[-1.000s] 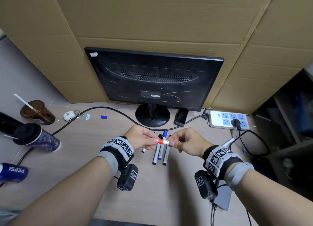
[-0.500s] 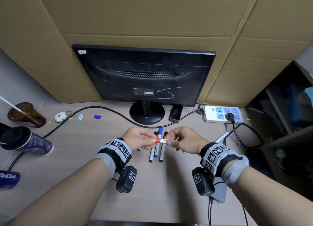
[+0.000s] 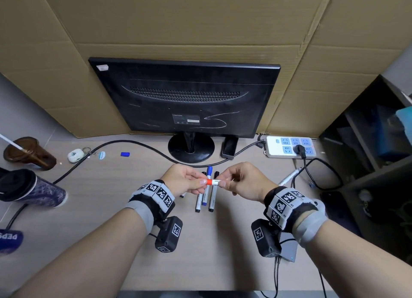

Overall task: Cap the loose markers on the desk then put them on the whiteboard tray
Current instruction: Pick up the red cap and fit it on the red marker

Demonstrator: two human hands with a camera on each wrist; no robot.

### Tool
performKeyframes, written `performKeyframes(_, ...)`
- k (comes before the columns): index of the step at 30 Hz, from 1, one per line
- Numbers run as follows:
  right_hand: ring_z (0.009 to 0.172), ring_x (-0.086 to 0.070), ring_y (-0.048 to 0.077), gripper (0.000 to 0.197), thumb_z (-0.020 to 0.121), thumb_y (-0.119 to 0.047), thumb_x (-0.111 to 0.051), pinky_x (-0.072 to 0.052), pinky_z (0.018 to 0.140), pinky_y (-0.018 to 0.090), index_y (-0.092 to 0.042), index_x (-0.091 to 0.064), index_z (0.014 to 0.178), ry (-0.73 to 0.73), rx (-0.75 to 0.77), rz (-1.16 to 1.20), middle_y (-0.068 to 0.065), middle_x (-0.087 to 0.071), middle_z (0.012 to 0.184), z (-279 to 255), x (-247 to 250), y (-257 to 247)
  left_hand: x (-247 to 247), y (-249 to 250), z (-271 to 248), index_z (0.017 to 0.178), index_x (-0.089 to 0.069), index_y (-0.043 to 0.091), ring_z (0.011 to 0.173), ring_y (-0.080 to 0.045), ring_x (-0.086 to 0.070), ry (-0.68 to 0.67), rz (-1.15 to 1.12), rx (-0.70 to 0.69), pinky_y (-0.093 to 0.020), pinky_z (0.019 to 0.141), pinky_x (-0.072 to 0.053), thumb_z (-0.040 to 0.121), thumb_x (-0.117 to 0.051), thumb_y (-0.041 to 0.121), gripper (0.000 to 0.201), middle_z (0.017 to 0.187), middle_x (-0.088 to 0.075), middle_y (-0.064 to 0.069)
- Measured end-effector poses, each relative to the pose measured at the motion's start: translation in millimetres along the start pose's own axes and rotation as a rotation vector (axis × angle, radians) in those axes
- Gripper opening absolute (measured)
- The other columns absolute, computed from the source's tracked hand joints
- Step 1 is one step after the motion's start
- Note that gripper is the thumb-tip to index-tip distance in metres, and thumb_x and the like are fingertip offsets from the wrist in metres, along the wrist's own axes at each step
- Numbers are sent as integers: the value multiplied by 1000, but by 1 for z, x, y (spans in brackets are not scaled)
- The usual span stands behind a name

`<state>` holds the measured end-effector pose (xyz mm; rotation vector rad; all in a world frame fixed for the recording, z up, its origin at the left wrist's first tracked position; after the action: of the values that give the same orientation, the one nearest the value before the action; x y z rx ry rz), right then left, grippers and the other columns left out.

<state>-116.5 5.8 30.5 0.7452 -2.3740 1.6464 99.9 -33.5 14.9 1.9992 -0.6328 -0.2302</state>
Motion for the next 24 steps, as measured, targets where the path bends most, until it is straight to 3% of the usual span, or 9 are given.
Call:
performKeyframes(3,57,-61,9,6,94,-15,-76,-52,59,20,-11,-78,97,-51,-3,-88,-3,-69,79,0,-4,2,0,-6,4,105,-75,2,76,-18,-77,-40,54,20,-22,65,-59,91,-74,5,14,86,-80,-14)
performKeyframes(7,76,-66,10,5,91,-23,-76,-48,71,16,-22,-76,95,-64,-41,-233,-5,-75,89,9,-15,14,-3,-17,12,106,-74,3,81,-21,-76,7,63,69,-28,71,-60,90,-75,7,16,91,-80,-18)
performKeyframes(10,72,-68,15,8,89,-24,-76,-45,55,11,-20,-75,96,29,-153,-210,1,-78,95,14,-20,44,-1,-33,20,105,-72,4,67,-21,-69,204,53,141,-26,57,-54,91,-68,4,15,92,-77,-18)
performKeyframes(12,60,-63,13,10,89,-24,-76,-47,43,17,-20,-73,97,97,-261,-187,1,-76,94,15,-23,68,8,-53,26,97,-72,12,60,-19,-68,352,176,189,-32,58,-57,90,-67,9,10,92,-77,-7)
performKeyframes(14,73,-70,16,12,85,-28,-77,-61,61,31,-23,-70,94,165,-357,-179,-3,-76,92,19,-28,89,18,-71,30,92,-71,19,62,-20,-73,419,286,236,-38,70,-65,87,-70,16,6,88,-76,1)
performKeyframes(16,85,-72,17,15,82,-30,-79,-62,82,37,-25,-67,90,199,-418,-184,-4,-75,91,26,-35,104,23,-83,35,96,-70,20,67,-21,-74,425,351,265,-36,72,-63,87,-72,18,9,85,-71,6)
performKeyframes(19,88,-75,22,19,80,-29,-81,-64,84,44,-26,-63,84,190,-459,-121,-2,-74,90,40,-49,114,27,-91,46,107,-66,21,75,-15,-68,381,496,271,-24,66,-52,88,-72,22,20,98,-68,6)
performKeyframes(22,91,-76,25,22,79,-32,-83,-64,84,46,-24,-64,86,166,-486,-91,2,-75,94,53,-59,123,31,-99,61,110,-64,24,90,-20,-68,373,549,273,-29,83,-55,84,-73,27,28,108,-69,3)
performKeyframes(24,89,-76,25,23,79,-34,-83,-65,83,45,-22,-67,90,176,-500,-97,2,-75,94,58,-60,128,30,-101,70,105,-62,27,88,-22,-70,375,550,266,-34,84,-59,81,-73,29,27,106,-69,5)
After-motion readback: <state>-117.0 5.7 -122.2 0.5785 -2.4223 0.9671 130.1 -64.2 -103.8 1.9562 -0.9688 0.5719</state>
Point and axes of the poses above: each hand's wrist, its own z-axis towards the middle knuckle, its own x-axis out of the back of the hand, y = z × x, the point moved 3 cm from there along z, towards the middle knuckle
